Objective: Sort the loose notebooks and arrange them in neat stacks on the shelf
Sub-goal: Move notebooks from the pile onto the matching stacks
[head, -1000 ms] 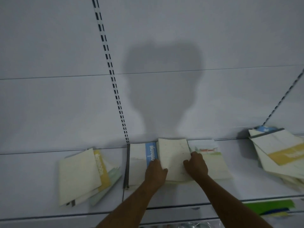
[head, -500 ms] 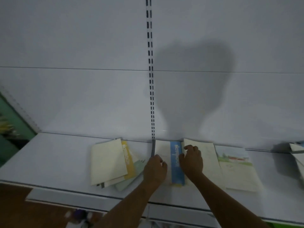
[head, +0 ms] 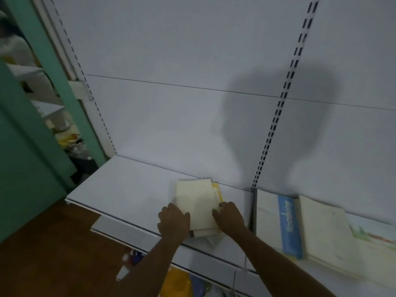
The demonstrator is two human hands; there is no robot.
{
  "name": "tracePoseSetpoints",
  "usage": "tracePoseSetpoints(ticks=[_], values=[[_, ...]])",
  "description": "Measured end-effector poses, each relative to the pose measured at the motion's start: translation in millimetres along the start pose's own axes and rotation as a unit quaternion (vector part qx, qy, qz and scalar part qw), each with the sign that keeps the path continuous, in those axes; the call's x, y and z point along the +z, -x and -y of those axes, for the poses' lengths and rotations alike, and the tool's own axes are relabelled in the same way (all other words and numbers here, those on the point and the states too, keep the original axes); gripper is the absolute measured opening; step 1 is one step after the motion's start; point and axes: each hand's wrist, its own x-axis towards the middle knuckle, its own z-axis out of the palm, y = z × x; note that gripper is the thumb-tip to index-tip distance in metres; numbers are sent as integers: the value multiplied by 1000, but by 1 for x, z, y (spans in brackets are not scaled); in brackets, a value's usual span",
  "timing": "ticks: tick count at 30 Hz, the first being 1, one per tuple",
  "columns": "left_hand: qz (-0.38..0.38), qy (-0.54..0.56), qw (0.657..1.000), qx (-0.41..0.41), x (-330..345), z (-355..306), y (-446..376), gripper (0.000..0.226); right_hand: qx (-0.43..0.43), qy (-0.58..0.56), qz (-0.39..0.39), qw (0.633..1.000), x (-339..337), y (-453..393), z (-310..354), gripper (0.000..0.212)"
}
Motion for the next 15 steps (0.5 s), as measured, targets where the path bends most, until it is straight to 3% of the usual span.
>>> tracePoseSetpoints(ticks=[3,8,15], values=[[48,76,995,41,2,25,-9,48,32,31,-14,999,16,1,17,49],[96,203,975,-3,-1,36,-15,42,74,-20,-27,997,29,-4,24,54],[111,319,941,-19,-6,42,-13,26,67,-94,-43,992,26,-11,24,33]])
